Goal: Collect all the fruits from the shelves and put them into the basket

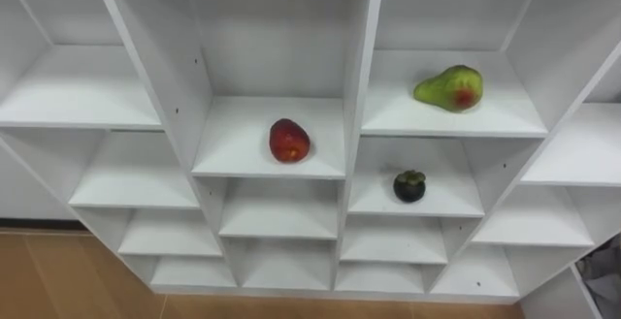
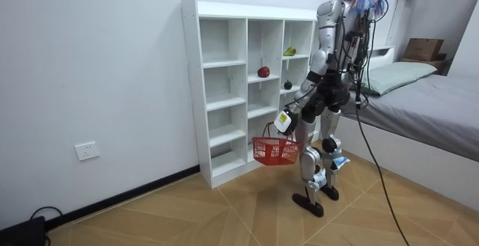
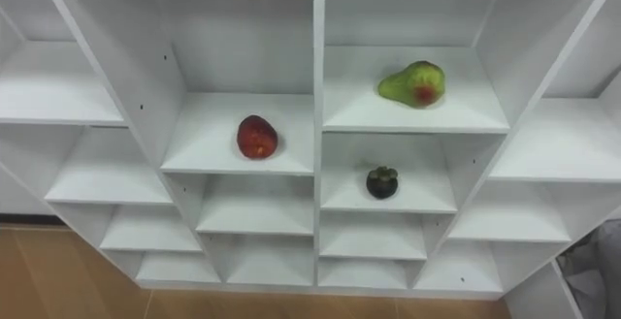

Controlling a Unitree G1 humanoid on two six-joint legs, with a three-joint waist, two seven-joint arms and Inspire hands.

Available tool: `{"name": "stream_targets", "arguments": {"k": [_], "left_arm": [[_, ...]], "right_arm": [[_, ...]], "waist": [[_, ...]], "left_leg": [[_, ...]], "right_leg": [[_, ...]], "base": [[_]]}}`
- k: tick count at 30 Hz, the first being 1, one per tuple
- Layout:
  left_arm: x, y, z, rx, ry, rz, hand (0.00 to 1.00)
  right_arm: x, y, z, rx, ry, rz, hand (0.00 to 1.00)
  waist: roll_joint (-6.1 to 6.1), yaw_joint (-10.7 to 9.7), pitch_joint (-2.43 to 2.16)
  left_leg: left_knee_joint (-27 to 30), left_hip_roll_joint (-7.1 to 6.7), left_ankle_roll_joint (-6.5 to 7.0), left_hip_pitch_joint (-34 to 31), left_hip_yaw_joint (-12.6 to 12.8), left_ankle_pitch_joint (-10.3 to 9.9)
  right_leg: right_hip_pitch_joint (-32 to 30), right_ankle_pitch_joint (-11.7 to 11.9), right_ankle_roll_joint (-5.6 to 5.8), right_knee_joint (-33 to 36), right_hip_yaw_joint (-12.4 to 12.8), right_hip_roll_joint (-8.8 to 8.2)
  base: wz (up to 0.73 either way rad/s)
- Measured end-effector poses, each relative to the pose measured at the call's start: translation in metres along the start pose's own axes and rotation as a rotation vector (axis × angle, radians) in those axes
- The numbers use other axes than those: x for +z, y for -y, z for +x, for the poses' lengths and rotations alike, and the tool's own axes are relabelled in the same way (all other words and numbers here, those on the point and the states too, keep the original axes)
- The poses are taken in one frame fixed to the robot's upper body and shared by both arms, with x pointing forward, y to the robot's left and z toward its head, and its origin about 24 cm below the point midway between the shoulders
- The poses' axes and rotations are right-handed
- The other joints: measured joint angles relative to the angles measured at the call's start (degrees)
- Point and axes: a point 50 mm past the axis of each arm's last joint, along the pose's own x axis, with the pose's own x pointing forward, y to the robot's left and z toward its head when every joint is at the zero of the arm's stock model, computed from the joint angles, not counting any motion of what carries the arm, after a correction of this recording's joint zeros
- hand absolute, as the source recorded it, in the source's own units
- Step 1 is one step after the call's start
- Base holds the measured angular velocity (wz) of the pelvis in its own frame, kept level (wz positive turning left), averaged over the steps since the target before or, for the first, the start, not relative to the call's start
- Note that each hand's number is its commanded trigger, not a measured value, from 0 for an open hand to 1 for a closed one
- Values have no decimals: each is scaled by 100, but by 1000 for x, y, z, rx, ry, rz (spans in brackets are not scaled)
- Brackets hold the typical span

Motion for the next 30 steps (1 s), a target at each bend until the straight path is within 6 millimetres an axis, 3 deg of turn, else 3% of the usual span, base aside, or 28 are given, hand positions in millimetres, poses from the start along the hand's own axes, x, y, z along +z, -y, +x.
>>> {"name": "stream_targets", "arguments": {"k": [4, 9, 17, 30], "left_arm": [[6, 0, 1, 2, 41, -7, 100], [14, -1, 2, 5, 84, -31, 100], [20, -1, 2, 5, 124, -50, 100], [30, -4, 0, 27, 203, -131, 100]], "right_arm": [[2, 0, 0, -1, 21, 3, 0], [7, 0, 0, -7, 49, 2, 0], [42, -1, -2, -13, 238, -77, 0], [107, 4, -45, -96, 690, -112, 0]], "waist": [[-2, 13, -26], [-37, 14, -23], [-72, 25, -25], [-7, -16, -7]], "left_leg": [[-2, -2, 0, -39, 13, 0], [-5, -4, 0, -21, 16, 0], [-7, 2, 1, -33, 33, 1], [-8, 1, 2, -172, 97, 1]], "right_leg": [[-40, 0, 0, -1, -1, 0], [-65, 0, 0, -1, 15, -1], [-139, 2, -3, 34, 176, 10], [-261, 6, -6, 96, 230, 15]], "base": [[0], [-1], [-9], [-1]]}}
